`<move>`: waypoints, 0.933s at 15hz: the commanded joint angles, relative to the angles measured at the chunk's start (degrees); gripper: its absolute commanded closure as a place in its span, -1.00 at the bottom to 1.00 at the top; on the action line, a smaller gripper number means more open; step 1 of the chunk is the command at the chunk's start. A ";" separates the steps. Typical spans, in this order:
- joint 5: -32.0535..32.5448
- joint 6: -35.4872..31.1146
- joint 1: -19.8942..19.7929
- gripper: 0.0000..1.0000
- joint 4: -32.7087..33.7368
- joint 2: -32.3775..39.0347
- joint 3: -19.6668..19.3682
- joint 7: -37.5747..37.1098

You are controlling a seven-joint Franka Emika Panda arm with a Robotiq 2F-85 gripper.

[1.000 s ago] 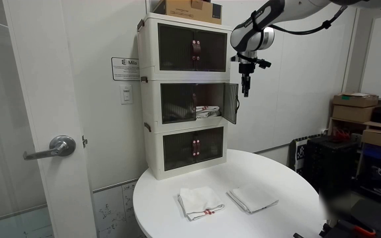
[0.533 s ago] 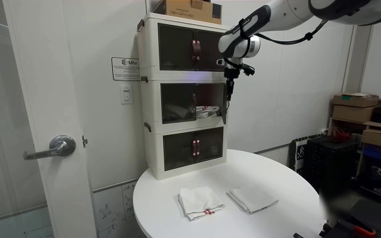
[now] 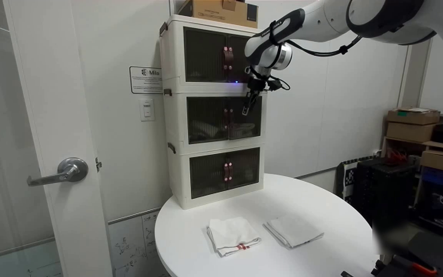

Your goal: Close the open cabinet door

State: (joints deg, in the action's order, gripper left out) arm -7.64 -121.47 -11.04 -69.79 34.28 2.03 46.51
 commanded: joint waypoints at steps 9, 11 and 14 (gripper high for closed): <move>2.86 -9.93 2.37 -1.00 1.24 1.04 -2.75 -30.91; 3.83 -9.80 3.00 -1.00 1.06 0.89 -3.22 -33.77; 3.97 -8.09 2.97 -1.00 0.74 -0.08 -2.70 -34.66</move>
State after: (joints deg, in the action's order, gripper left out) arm -4.79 -129.31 -8.46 -69.48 34.78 0.08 13.53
